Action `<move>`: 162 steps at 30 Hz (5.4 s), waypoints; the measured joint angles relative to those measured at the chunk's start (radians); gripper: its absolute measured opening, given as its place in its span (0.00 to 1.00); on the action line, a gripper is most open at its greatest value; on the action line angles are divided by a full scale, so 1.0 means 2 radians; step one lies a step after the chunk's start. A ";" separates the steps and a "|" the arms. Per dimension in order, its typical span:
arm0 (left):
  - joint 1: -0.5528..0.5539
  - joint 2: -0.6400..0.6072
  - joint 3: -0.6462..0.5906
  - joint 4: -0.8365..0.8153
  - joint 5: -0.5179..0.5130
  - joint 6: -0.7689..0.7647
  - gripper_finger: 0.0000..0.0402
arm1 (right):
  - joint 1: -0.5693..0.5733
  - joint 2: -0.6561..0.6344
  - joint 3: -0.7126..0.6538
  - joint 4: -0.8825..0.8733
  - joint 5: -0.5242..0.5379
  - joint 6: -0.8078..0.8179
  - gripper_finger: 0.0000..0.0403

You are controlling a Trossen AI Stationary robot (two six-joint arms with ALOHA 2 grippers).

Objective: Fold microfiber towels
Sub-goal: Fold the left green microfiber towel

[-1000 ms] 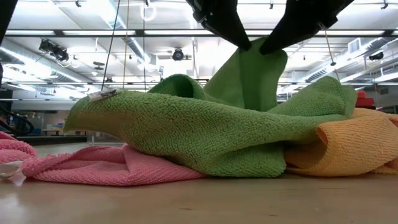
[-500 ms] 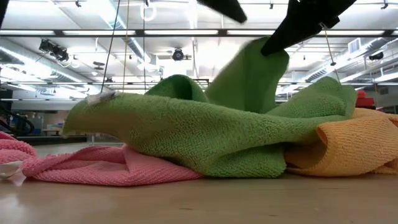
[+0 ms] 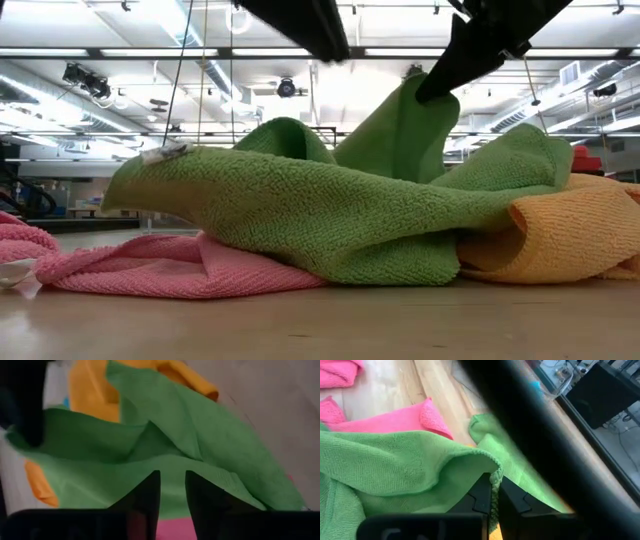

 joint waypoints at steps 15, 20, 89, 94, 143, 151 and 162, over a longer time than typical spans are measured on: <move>-0.021 0.050 -0.001 0.005 0.039 0.000 0.40 | -0.004 0.000 0.000 -0.004 -0.006 0.000 0.06; -0.021 0.050 -0.001 0.001 0.039 0.000 0.40 | -0.004 0.000 0.000 -0.003 -0.005 0.000 0.06; -0.142 -0.186 0.055 -0.210 -0.184 -0.194 0.02 | 0.135 -0.018 0.350 -0.163 -0.099 -0.183 0.06; -0.169 -0.186 0.092 -0.194 -0.166 -0.181 0.07 | 0.168 -0.018 0.363 -0.143 -0.116 -0.154 0.06; 0.194 -0.237 -0.154 -0.186 -0.087 -0.088 0.05 | -0.246 -0.017 0.092 -0.018 -0.203 -0.415 0.06; 0.150 -0.245 -0.171 -0.181 -0.012 -0.109 0.02 | -0.205 -0.017 0.083 0.023 -0.337 -0.409 0.06; 0.082 -0.245 -0.258 -0.171 -0.010 -0.180 0.03 | -0.129 -0.017 0.023 0.116 -0.379 -0.391 0.06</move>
